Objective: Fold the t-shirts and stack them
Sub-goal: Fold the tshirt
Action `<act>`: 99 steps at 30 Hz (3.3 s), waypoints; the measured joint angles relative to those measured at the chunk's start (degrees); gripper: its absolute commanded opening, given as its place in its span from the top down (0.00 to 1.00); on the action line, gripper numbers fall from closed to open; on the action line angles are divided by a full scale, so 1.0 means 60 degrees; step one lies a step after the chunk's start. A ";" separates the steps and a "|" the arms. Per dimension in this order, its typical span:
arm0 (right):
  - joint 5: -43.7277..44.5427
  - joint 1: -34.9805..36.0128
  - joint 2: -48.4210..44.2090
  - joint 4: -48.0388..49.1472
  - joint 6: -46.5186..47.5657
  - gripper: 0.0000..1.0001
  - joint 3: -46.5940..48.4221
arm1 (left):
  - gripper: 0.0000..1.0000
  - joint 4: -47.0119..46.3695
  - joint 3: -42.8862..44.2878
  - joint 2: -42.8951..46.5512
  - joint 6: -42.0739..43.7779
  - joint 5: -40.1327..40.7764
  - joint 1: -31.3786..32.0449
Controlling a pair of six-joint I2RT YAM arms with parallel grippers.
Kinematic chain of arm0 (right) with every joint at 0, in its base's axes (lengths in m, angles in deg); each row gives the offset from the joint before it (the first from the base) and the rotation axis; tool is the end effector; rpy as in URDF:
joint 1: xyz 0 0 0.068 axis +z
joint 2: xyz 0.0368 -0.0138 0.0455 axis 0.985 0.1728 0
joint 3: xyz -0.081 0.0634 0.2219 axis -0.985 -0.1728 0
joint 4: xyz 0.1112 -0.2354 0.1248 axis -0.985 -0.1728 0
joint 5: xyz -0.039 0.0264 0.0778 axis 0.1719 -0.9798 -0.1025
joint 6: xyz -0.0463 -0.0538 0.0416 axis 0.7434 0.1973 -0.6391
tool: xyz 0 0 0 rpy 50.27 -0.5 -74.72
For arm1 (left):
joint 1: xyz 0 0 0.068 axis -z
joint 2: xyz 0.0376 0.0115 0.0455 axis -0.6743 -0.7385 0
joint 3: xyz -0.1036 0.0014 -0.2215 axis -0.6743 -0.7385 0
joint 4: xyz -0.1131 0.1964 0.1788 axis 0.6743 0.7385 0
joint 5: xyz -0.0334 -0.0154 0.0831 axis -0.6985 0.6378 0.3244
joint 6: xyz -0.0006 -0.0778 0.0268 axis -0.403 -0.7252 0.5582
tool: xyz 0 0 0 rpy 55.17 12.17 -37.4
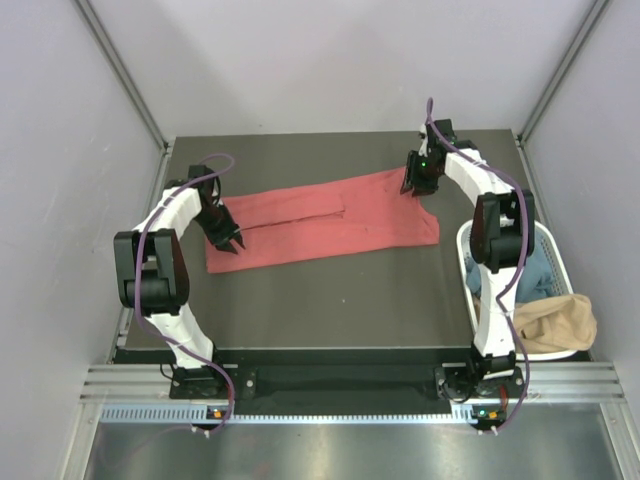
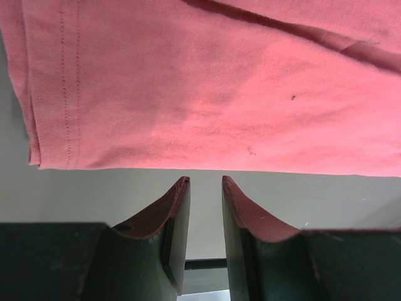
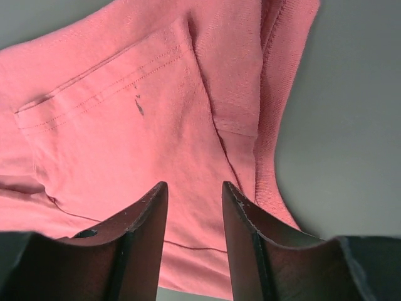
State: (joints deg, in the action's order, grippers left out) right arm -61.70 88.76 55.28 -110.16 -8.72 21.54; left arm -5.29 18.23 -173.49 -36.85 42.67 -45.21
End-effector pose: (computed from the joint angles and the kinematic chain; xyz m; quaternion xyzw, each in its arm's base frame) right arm 0.5014 0.0915 0.1425 0.0432 0.9598 0.1535 0.2309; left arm 0.3708 0.0042 0.1288 -0.2587 0.9563 -0.1158 0.0723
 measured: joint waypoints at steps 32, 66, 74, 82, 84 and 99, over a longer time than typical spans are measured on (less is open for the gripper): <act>-0.0495 0.0000 0.1672 0.1840 -0.0211 0.68 0.1647 | 0.68 0.0317 -0.0251 0.0055 0.0004 0.0066 -0.0029; -0.0295 -0.0080 0.2437 0.1701 0.0015 0.69 0.2626 | 0.67 0.0372 -0.0535 0.0168 -0.0007 0.0044 -0.0025; -0.0393 -0.0087 0.2656 0.1727 0.0018 0.73 0.2626 | 0.67 0.0372 -0.0535 0.0168 -0.0007 0.0011 -0.0025; -0.0317 -0.0087 0.2659 0.1712 0.0011 0.86 0.2626 | 0.67 0.0368 -0.0535 0.0168 -0.0004 0.0000 -0.0025; -0.0321 -0.0087 0.2659 0.1716 -0.0004 0.89 0.2626 | 0.67 0.0368 -0.0535 0.0168 -0.0004 -0.0015 -0.0025; -0.0357 -0.0087 0.2612 0.1701 -0.0244 1.00 0.2626 | 0.67 0.0361 -0.0535 0.0168 -0.0004 -0.0117 -0.0025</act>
State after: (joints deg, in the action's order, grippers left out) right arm -63.84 88.23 70.95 -99.95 -10.19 37.29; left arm -3.12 15.02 -172.48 -36.87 41.98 -45.36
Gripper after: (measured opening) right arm 0.008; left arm 0.327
